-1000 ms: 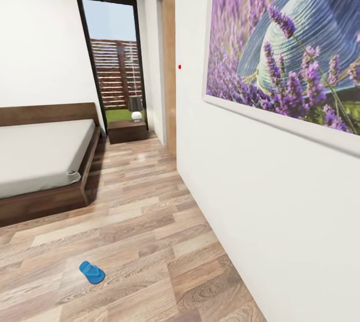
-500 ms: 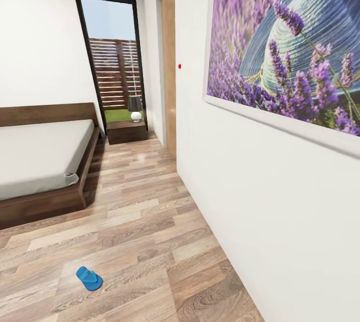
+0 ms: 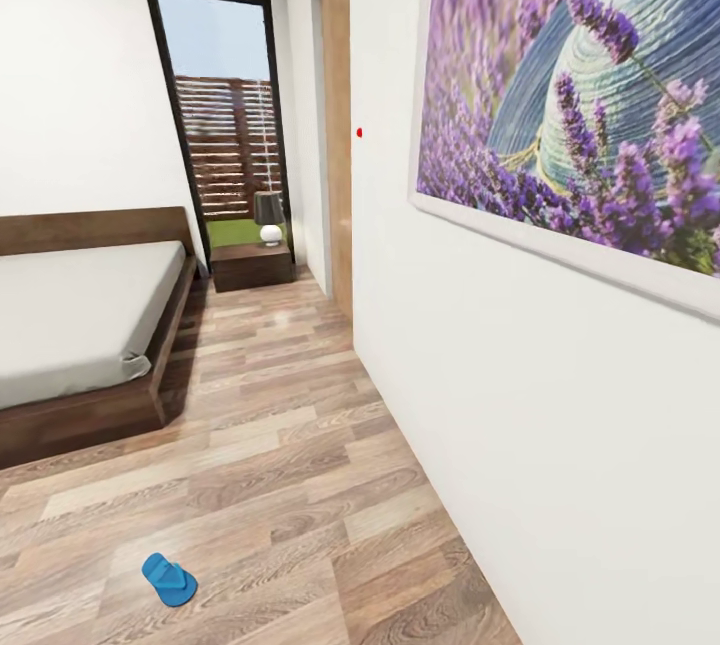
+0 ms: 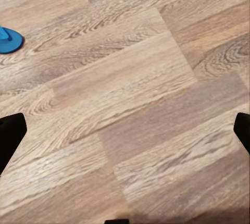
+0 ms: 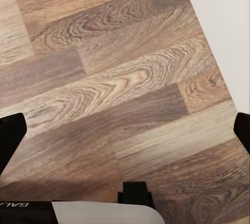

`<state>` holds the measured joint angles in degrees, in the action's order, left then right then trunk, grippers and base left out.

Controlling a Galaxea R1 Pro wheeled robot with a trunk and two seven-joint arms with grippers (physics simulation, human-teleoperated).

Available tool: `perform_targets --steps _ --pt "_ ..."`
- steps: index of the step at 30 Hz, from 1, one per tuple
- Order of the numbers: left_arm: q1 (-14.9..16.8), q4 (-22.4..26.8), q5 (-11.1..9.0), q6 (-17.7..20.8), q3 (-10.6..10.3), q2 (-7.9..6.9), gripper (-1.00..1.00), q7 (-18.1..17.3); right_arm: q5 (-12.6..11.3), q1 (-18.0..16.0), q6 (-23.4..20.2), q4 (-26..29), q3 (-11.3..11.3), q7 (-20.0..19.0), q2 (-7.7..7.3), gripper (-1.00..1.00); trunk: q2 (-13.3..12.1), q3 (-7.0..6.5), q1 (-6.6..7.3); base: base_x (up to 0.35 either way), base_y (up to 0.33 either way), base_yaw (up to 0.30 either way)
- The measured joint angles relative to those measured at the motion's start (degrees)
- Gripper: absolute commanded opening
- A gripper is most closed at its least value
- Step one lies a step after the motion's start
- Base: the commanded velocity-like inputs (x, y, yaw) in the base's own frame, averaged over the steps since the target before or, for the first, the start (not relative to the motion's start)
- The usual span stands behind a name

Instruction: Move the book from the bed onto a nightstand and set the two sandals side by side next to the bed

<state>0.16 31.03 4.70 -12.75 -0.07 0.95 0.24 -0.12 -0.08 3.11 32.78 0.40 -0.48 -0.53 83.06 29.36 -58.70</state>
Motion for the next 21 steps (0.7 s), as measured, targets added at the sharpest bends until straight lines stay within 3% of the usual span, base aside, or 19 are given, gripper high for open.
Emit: perform_targets --steps 13,21 --pt "0.0 0.0 0.0 0.0 0.0 0.00 1.00 0.0 0.0 0.0 0.0 0.0 0.0 0.0 0.00 1.00 0.0 0.00 0.00 0.300 0.000 0.022" --pt "0.0 0.0 0.0 0.0 0.0 0.00 1.00 0.0 0.0 0.0 0.0 0.0 0.0 0.2 0.00 1.00 0.0 0.00 -0.03 0.083 0.000 0.180"
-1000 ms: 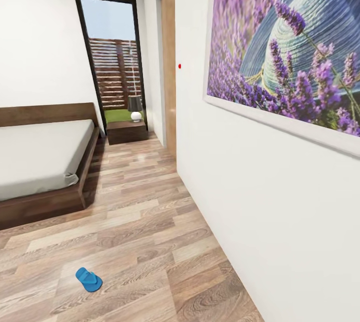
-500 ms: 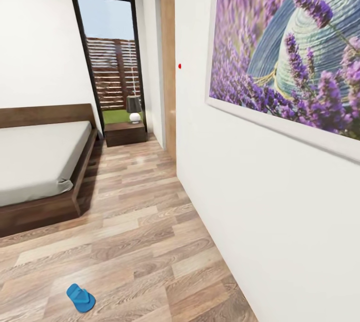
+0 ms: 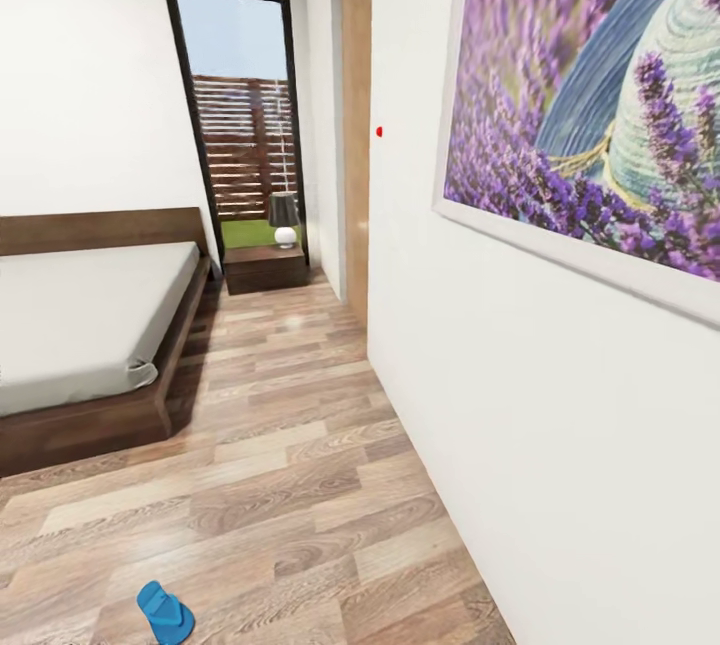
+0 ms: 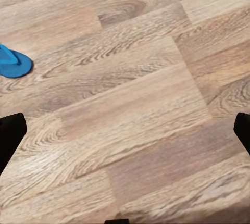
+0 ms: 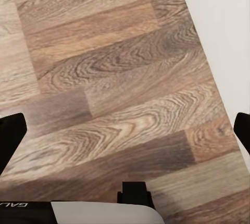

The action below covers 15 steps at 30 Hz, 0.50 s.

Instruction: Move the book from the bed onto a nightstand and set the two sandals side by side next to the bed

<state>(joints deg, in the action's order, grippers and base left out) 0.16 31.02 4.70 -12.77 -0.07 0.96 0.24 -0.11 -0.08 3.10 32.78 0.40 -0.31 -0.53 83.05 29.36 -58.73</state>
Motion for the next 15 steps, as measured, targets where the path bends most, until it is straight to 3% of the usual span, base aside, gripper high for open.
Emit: perform_targets --steps 9,15 --pt "0.0 0.0 0.0 0.0 0.0 0.00 1.00 0.0 0.0 0.0 0.0 0.0 -0.1 0.0 0.00 1.00 0.0 0.00 0.00 0.019 -0.009 0.026" --pt "0.0 0.0 0.0 0.0 0.0 0.00 1.00 0.0 0.0 0.0 0.0 0.0 -0.1 0.0 0.00 1.00 0.0 0.00 0.02 0.181 -0.134 0.002"
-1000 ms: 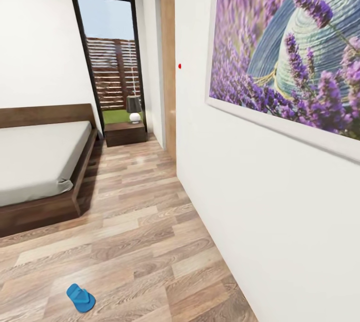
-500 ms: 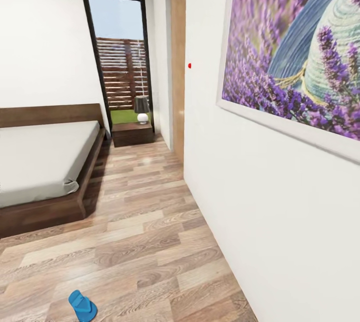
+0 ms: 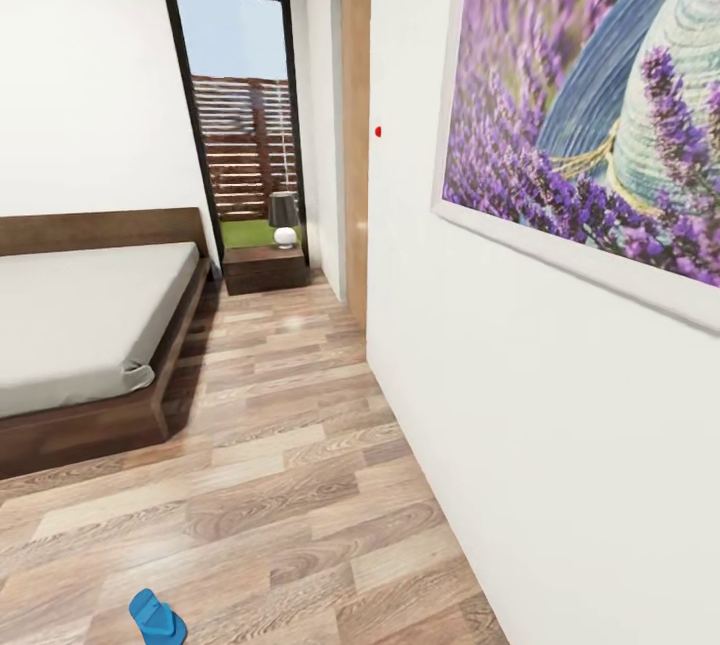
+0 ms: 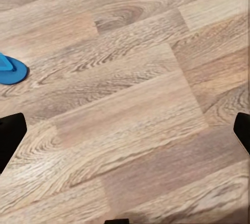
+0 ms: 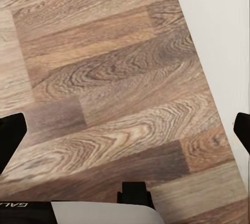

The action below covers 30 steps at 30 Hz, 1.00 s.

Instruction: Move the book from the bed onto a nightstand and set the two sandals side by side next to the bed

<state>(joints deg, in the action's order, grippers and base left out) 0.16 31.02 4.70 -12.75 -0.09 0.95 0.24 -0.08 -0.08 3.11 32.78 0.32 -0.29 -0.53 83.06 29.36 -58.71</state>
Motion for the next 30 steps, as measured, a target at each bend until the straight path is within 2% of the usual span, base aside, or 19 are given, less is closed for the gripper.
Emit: perform_targets --steps 11,24,30 --pt "0.0 0.0 0.0 0.0 0.0 0.00 1.00 0.0 0.0 0.0 0.0 0.0 0.0 0.0 0.02 1.00 0.0 0.00 -0.01 0.183 -0.052 0.021" --pt "0.0 0.0 0.0 0.0 0.0 0.00 1.00 0.0 0.0 0.0 0.0 0.0 0.0 0.0 0.02 1.00 0.0 0.00 -0.02 0.022 -0.001 0.242" --pt "0.0 0.0 0.0 0.0 0.0 0.00 1.00 0.0 0.0 0.0 0.0 0.0 0.0 0.0 0.06 1.00 0.0 0.00 -0.02 0.001 0.000 0.080"
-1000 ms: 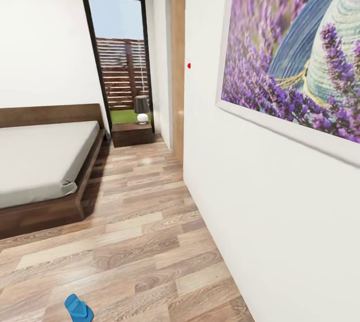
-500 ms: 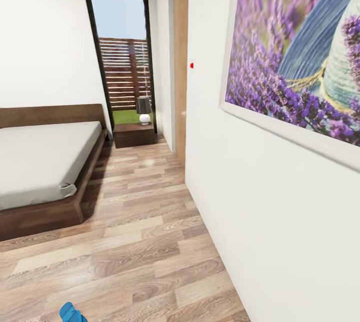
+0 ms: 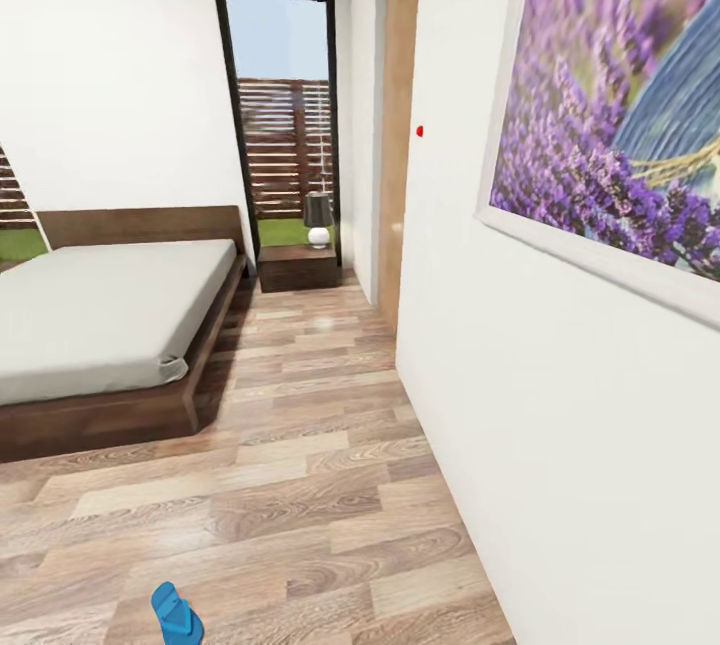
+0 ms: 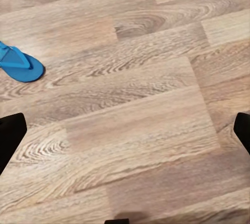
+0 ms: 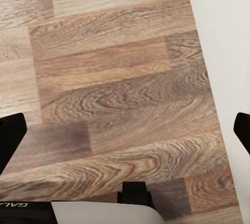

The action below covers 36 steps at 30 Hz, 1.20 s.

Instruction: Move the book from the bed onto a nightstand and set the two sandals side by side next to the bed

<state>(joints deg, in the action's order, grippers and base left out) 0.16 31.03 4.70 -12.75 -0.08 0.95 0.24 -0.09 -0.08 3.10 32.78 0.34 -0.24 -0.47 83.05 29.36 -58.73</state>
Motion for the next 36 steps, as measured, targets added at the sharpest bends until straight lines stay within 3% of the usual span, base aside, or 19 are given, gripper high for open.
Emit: perform_targets --steps 8,36 --pt "0.0 0.0 0.0 0.0 0.0 0.04 1.00 0.0 0.0 0.0 0.0 0.0 0.0 0.0 -0.03 1.00 0.0 0.00 0.02 0.088 -0.009 0.016" --pt "0.0 0.0 0.0 0.0 0.0 0.05 1.00 0.0 0.0 0.0 0.0 0.0 0.0 0.0 0.01 1.00 0.0 0.00 0.02 0.255 -0.012 0.007"
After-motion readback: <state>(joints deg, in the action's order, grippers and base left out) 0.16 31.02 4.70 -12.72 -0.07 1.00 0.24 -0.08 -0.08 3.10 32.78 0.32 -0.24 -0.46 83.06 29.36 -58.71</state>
